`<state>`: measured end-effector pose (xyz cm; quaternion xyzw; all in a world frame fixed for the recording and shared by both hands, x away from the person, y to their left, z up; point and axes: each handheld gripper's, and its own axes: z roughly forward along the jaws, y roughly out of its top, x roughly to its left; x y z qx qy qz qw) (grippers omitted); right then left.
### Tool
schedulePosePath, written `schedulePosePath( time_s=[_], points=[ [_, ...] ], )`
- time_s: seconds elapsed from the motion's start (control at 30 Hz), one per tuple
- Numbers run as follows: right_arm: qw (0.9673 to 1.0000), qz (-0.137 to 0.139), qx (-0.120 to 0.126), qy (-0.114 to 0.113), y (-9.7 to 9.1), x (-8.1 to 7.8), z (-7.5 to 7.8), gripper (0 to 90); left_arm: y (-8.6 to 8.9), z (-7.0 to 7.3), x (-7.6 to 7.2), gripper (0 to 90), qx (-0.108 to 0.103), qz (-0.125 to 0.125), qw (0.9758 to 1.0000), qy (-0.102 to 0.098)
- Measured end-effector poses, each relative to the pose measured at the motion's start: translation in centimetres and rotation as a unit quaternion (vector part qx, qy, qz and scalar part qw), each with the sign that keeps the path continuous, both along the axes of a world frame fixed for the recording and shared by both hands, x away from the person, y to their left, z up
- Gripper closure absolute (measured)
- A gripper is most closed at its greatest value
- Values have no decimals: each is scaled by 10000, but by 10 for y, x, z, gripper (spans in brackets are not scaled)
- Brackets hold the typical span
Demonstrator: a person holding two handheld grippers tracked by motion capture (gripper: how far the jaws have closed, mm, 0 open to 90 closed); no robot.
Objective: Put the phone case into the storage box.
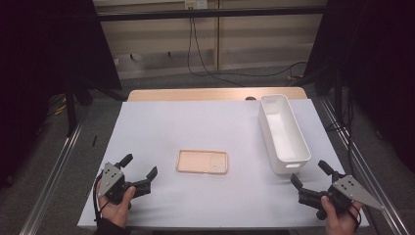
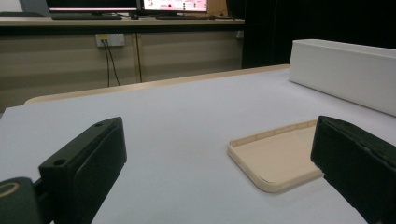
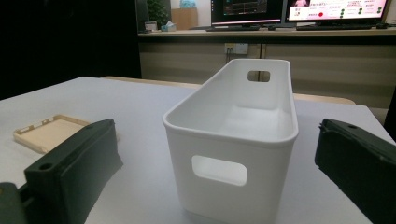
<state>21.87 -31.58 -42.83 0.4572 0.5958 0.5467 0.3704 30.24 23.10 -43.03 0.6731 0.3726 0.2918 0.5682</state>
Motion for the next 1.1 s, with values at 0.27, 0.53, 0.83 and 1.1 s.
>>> schedulePosePath(
  time_s=[0.27,0.53,0.83,1.1],
  points=[
    [10000,46,26,19,0,0,-1,0,2,0,1,22,-13,73,9999,79],
    [10000,38,31,32,1,1,-1,0,-1,1,1,22,10,-119,9999,81],
    [9999,72,33,62,1,1,-1,0,-10,3,3,39,81,-452,9989,35],
    [9999,73,27,67,1,1,-1,0,-18,3,7,40,10,-749,9971,100]
  ],
)
